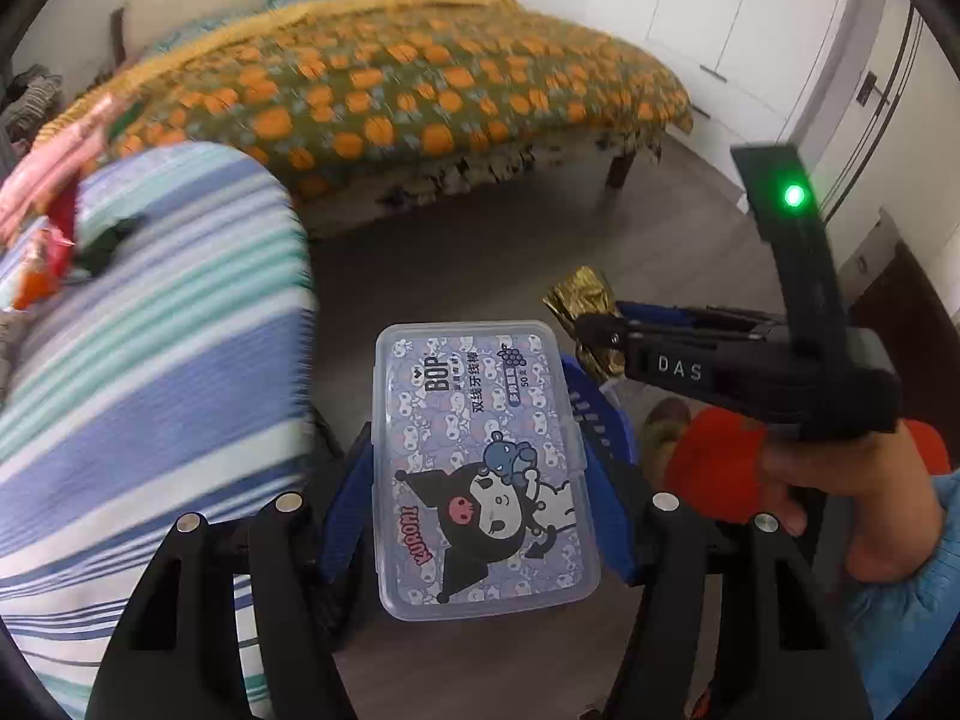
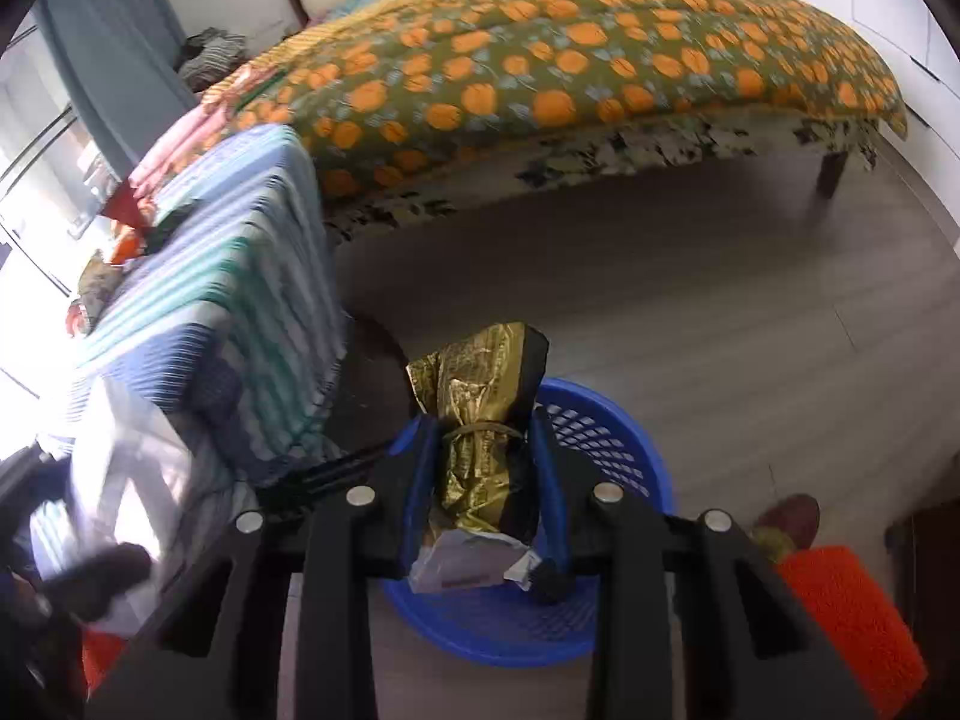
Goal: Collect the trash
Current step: 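Carry box and package over the blue wastebasket and open both tools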
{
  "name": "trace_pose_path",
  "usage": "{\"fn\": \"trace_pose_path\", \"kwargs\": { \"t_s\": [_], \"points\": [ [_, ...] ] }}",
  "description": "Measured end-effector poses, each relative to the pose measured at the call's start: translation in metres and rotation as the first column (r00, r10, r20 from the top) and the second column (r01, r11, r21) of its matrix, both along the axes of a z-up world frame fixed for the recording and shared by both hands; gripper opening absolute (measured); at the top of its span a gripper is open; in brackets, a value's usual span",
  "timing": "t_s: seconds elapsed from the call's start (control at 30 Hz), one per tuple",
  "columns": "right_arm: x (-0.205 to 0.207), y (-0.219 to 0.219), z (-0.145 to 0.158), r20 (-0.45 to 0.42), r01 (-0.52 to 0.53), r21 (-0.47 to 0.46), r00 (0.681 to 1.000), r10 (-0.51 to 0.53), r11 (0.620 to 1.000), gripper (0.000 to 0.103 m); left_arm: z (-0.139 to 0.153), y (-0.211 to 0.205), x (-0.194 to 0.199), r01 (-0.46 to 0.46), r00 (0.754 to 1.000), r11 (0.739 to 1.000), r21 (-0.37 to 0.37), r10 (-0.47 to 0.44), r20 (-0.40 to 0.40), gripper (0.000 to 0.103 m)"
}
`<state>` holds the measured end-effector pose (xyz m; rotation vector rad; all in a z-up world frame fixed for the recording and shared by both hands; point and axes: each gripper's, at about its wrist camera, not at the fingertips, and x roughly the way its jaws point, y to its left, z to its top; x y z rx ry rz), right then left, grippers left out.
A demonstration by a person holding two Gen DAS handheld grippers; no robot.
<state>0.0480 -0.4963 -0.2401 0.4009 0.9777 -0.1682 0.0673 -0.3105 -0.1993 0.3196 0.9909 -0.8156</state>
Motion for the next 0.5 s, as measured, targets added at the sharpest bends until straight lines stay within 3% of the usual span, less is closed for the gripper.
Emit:
{"fn": "trace_pose_path", "kwargs": {
  "t_s": [0.1,0.27,0.33,0.47,0.5],
  "points": [
    [-0.005,-0.016,-0.014,-0.017,0.018,0.025,1.0,-0.018,1.0,0.031,-0.033,-0.026,0.005,0.002,0.998,1.0,0.006,-0.002,-0.056,0.063],
    [-0.006,-0.032,-0.036,-0.023,0.034,0.084,0.999,-0.032,0.996,0.035,-0.076,-0.057,0.015,0.015,0.997,1.0,0.027,-0.013,-0.071,0.065],
    [-0.006,-0.039,-0.045,-0.033,0.045,0.111,0.999,-0.042,0.993,0.051,-0.091,-0.066,0.02,0.03,0.996,0.999,0.037,-0.027,-0.084,0.069],
    [-0.01,-0.043,-0.041,-0.018,0.084,0.114,0.996,-0.083,0.99,0.056,-0.085,-0.063,0.016,0.007,0.999,0.999,0.037,-0.006,-0.033,0.087],
    [-0.013,-0.045,-0.036,-0.004,0.097,0.112,0.995,-0.097,0.989,0.066,-0.078,-0.058,0.012,-0.003,1.0,1.0,0.016,0.003,-0.017,0.089]
  ]
}}
